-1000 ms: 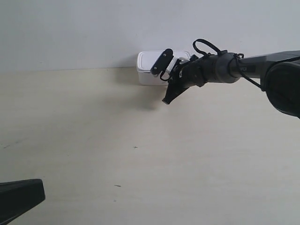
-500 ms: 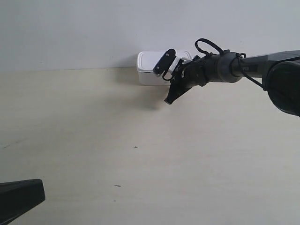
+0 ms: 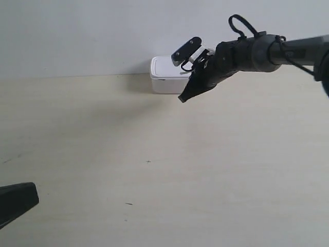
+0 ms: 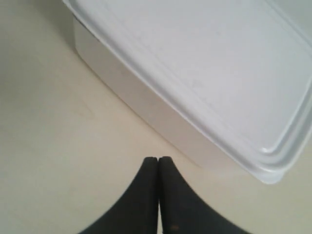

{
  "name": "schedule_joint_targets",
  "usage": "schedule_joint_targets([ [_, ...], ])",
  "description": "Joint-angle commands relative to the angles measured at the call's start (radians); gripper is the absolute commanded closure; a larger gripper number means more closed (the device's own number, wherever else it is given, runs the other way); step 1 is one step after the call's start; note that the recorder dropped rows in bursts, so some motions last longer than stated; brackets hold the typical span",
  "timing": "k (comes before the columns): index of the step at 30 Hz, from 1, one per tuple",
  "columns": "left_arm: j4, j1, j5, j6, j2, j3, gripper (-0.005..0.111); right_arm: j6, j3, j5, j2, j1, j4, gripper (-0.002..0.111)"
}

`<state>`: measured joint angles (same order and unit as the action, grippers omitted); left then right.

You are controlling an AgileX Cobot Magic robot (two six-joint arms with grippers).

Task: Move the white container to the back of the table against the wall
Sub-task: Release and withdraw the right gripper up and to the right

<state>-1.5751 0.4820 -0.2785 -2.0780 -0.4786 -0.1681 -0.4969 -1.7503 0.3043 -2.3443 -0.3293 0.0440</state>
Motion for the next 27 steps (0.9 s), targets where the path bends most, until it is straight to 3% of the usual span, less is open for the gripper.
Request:
schedule_joint_targets([
  [1, 0.020, 0.008, 0.063, 0.004, 0.085, 0.004, 0.107, -0.026, 0.198, -0.190, 0.165, 0.004, 0.098, 0.108],
  [7, 0.033, 0.006, 0.077, 0.004, 0.257, 0.065, 0.107, -0.012, 0.496, -0.394, 0.384, 0.004, 0.157, 0.108],
  [14, 0.170, 0.006, 0.124, 0.004, 0.479, 0.168, 0.107, 0.153, 0.783, -0.597, 0.627, 0.004, 0.184, 0.108],
  [27, 0.097, 0.006, 0.084, 0.044, 0.479, 0.168, 0.107, 0.414, 1.179, -0.697, 1.184, 0.004, 0.162, 0.108],
])
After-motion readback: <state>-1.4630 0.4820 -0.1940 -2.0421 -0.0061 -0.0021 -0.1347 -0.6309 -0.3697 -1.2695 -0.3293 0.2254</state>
